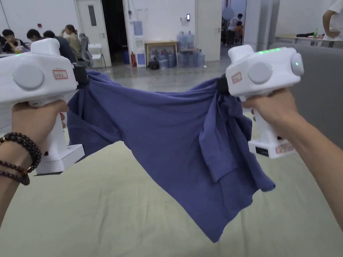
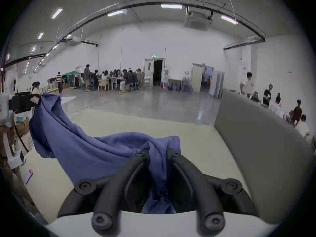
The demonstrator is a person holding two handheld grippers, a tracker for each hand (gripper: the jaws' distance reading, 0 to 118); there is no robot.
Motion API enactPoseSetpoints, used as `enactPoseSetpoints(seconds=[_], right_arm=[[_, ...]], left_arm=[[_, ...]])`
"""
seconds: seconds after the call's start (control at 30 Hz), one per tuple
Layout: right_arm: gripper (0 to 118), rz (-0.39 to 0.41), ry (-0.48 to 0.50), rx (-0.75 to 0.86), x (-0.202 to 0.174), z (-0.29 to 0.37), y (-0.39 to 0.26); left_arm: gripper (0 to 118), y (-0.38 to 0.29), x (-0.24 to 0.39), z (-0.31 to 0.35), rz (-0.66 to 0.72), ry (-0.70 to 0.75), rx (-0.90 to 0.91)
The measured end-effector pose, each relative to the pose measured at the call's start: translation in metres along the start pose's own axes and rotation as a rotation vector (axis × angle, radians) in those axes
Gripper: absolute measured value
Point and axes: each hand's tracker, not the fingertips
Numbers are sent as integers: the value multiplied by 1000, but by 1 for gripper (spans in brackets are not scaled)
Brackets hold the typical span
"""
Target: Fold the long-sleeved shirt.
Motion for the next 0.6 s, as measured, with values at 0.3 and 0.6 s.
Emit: enactPoseSetpoints(seconds=[0.3, 0.6], right_arm=[[20, -12, -52, 54, 30, -76, 96], [20, -71, 19, -122, 5, -154, -53]], left_arm=[[0, 43, 0, -69, -10, 28, 57], [0, -96, -25, -129, -38, 44, -125]])
